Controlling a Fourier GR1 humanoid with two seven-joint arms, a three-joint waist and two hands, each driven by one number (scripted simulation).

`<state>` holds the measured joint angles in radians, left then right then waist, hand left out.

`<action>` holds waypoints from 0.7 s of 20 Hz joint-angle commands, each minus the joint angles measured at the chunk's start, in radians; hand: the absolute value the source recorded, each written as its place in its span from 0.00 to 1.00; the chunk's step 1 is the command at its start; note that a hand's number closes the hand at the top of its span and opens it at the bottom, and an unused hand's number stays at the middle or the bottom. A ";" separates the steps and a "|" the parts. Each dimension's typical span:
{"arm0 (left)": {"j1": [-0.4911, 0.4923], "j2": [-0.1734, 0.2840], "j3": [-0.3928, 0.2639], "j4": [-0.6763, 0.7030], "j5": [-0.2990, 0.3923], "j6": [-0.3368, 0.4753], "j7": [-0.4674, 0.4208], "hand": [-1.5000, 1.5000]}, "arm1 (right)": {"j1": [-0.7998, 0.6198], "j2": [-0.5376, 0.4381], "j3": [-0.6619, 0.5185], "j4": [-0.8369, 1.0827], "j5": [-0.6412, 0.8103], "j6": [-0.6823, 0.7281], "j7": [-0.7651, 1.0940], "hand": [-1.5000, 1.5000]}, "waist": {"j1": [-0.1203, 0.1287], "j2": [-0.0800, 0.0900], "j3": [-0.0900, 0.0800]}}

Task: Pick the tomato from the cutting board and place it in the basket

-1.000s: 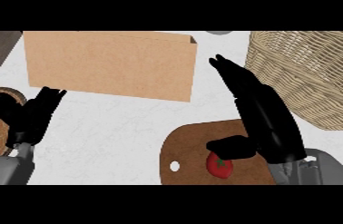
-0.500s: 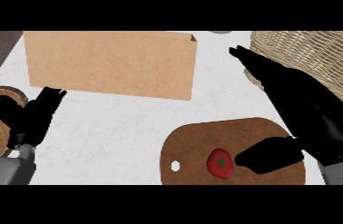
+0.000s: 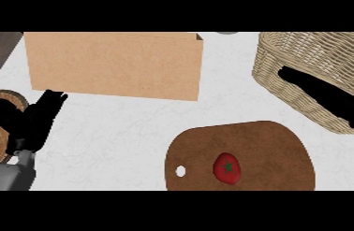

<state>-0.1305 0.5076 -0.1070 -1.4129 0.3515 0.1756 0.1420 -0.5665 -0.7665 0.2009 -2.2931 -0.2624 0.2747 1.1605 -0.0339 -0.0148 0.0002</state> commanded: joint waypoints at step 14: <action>-0.050 -0.060 0.024 0.018 -0.056 -0.040 0.014 0.50 | 0.553 0.177 0.134 -0.117 0.579 -0.126 -0.311 0.00 | 0.028 0.014 0.001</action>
<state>-0.1487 0.4829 -0.0715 -1.3814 0.3212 0.1137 0.1394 -0.1009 -0.6648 0.2566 -2.4286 0.1100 0.1918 0.9426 -0.0077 -0.0059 0.0023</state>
